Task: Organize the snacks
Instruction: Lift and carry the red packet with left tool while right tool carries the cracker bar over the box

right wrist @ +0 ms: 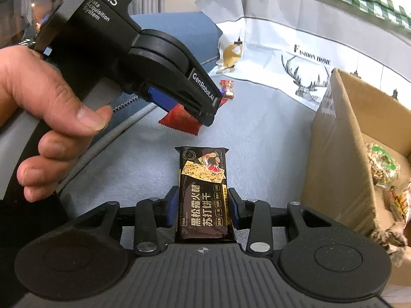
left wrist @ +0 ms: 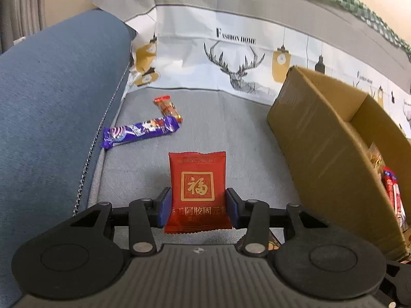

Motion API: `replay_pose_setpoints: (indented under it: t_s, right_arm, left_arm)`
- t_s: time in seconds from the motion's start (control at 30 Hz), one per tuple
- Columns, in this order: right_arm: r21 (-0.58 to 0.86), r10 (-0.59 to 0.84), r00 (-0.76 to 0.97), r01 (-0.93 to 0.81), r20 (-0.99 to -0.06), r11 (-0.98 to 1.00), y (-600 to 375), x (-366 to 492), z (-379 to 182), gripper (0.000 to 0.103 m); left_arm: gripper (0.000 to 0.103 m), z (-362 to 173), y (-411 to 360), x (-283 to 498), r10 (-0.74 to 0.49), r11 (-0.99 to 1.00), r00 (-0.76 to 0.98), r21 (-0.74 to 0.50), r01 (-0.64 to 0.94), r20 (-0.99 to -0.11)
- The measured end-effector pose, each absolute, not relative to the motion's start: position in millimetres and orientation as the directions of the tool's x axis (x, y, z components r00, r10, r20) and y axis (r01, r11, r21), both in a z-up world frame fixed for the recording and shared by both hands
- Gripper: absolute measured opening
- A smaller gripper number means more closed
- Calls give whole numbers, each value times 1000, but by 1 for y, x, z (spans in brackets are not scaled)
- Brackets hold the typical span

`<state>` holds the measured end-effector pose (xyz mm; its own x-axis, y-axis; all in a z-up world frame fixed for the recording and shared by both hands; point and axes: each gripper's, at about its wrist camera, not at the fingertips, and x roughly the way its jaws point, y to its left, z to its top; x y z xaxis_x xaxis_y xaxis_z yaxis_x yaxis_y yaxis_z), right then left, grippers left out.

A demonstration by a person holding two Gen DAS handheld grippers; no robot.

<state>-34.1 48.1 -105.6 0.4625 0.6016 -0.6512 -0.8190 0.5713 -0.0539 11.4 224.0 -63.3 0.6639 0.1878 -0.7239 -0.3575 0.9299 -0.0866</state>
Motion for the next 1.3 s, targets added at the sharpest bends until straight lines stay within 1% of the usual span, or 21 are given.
replay_pose_setpoints:
  t_s: [0.3,0.6,0.87,1.0,1.1,1.13,1.23,1.3]
  right_arm:
    - [-73,659,492,-828,-569,556,28,-47,-79,41]
    - [-56,706,545,-807,-453,588,4,-34,-27,41]
    - [-34,681,663,-724,-312,689,-47,21,38,41]
    - [-38,628,733,-658,-261,752,-79,58,52,41]
    - [-10,558,786,-581,-264,814,-106,83,44,41]
    - [14,537,795,-556,-281,831,-114,90,38,41]
    - [87,476,798,-481,-368,873,-136,110,22,41]
    - [111,466,806,-460,-366,881,-148,116,21,41]
  left_arm:
    - [49,-43,232,-6,188,915,727,-152,-375,-661]
    - [49,-12,231,-22,187,900,817,-240,-365,-545]
    - [49,15,198,-12,165,933,863,-208,-294,-478]
    - [49,24,174,-5,144,951,887,-185,-246,-439]
    - [49,29,157,1,119,961,905,-181,-209,-408]
    - [49,30,151,3,109,963,911,-183,-196,-399]
    - [49,30,135,12,74,969,920,-190,-158,-384]
    - [49,30,123,19,58,974,924,-183,-136,-378]
